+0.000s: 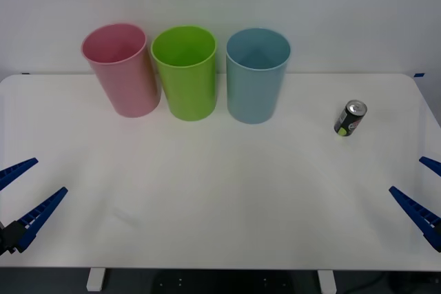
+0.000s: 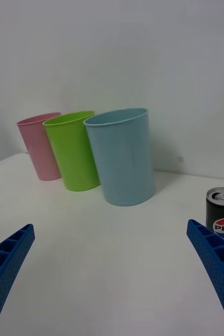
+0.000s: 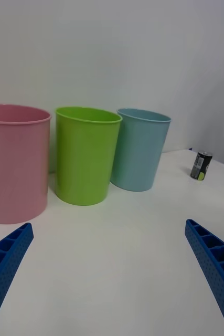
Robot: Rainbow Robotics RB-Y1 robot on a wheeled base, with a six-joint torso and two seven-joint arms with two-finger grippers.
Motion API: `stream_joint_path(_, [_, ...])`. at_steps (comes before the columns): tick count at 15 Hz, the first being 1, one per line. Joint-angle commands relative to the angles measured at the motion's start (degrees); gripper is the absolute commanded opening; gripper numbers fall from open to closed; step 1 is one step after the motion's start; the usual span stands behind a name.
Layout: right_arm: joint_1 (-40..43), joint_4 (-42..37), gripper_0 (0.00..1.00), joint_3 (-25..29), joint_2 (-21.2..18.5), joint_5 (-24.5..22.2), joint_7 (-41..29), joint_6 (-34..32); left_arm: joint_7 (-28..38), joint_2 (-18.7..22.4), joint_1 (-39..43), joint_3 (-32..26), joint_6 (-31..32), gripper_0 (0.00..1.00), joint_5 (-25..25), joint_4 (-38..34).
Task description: Grasp the object on the table and drop it into the matching bin: aluminum can to the light blue bin, PET bottle to the pink bin.
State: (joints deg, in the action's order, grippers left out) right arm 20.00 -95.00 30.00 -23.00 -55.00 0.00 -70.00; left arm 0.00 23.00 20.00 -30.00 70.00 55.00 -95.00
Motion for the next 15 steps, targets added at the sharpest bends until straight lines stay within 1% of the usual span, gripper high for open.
stream_joint_path(1, [0.0, 0.0, 1.0, 0.0, 0.0, 0.0, 0.0, 0.0, 0.0, 0.0, 0.0, 0.0, 0.0, 1.0, 0.0, 0.0])
stream_joint_path(2, [0.7, 0.7, 1.0, 0.4, 1.6, 0.7, 0.0, -0.1, 0.0, 0.0, 0.0, 0.0, 0.0, 1.0, 0.0, 0.0])
stream_joint_path(3, [0.6, 1.0, 1.0, 0.8, 2.2, 2.0, 0.2, -0.4, 0.0, 0.0, 0.0, 0.0, 0.0, 1.0, 0.0, 0.0])
stream_joint_path(4, [0.7, 1.0, 1.0, 0.7, 2.3, 2.7, 0.3, -0.9, 0.0, 0.0, 0.0, 0.0, 0.0, 1.0, 0.0, 0.0])
stream_joint_path(9, [0.7, 0.9, 1.0, 0.1, 2.1, 2.4, 0.8, -0.1, 0.0, 0.0, 0.0, 0.0, 0.0, 1.0, 0.0, 0.0])
stream_joint_path(11, [1.0, 0.9, 1.0, -1.0, 2.1, 2.2, 1.7, 2.9, 0.0, 0.0, 0.0, 0.0, 0.0, 1.0, 0.0, 0.0])
stream_joint_path(13, [0.9, 1.0, 1.0, -2.1, 2.1, 0.9, 3.2, 6.0, 0.0, 0.0, 0.0, 0.0, 0.0, 1.0, 0.0, 0.0])
stream_joint_path(15, [1.2, 1.3, 1.0, -2.9, 2.1, 0.8, 8.7, 9.5, 0.0, 0.0, 0.0, 0.0, 0.0, 1.0, 0.0, 0.0])
